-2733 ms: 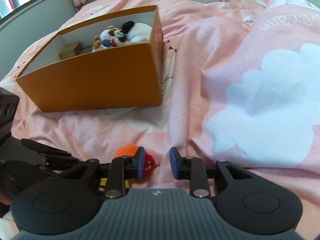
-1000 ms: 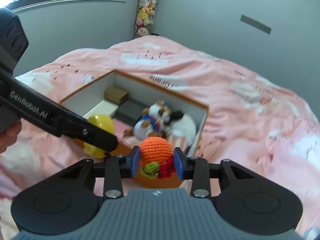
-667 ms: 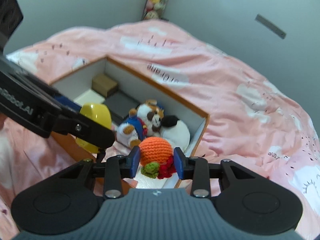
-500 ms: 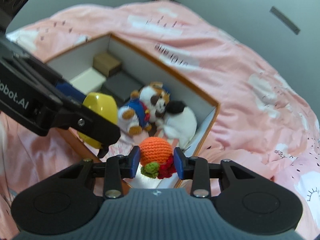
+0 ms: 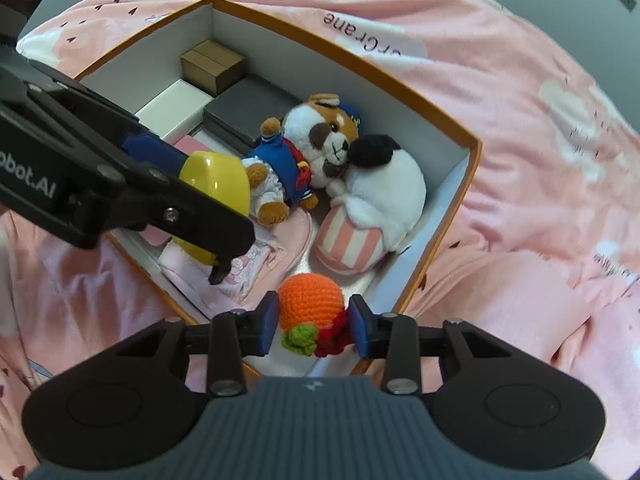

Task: Organize objects
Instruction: 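Carry the tape measure and orange ball over the shoebox and lower them, then open both grippers to release the tape measure and ball in the shoebox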

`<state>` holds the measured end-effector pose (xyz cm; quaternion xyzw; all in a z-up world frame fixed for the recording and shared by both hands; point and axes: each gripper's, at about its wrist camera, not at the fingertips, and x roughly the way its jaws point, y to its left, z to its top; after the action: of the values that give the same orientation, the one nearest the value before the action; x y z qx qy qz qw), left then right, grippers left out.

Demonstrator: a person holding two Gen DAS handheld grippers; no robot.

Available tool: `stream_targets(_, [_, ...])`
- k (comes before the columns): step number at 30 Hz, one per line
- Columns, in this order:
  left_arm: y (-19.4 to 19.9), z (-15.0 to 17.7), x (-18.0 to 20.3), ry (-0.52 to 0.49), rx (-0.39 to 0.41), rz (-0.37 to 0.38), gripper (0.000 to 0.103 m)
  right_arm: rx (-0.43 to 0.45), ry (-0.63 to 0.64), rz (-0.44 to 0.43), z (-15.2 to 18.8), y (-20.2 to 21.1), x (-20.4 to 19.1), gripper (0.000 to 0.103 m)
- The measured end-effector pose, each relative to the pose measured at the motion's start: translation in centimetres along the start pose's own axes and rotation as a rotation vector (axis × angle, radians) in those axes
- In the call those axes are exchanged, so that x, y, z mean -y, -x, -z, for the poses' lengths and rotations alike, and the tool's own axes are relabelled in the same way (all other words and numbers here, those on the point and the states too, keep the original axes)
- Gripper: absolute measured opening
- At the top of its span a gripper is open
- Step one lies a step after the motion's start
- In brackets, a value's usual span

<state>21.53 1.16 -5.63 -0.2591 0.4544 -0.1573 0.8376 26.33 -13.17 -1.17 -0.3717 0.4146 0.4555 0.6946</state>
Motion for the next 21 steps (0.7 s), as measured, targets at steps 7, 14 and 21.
stream_targets(7, [-1.5, -0.8, -0.1, 0.004, -0.036, 0.001, 0.066, 0.003, -0.016, -0.037, 0.1, 0.5, 0.4, 0.043])
stream_targets(14, [-3.6, -1.3, -0.1, 0.04, -0.071, -0.002, 0.066, 0.195, -0.034, 0.151, 1.2, 4.0, 1.1, 0.047])
stream_targets(21, [-5.5, -1.7, 0.5, 0.071, -0.096, 0.006, 0.066, 0.263, -0.094, 0.213, 2.5, 4.2, 2.4, 0.047])
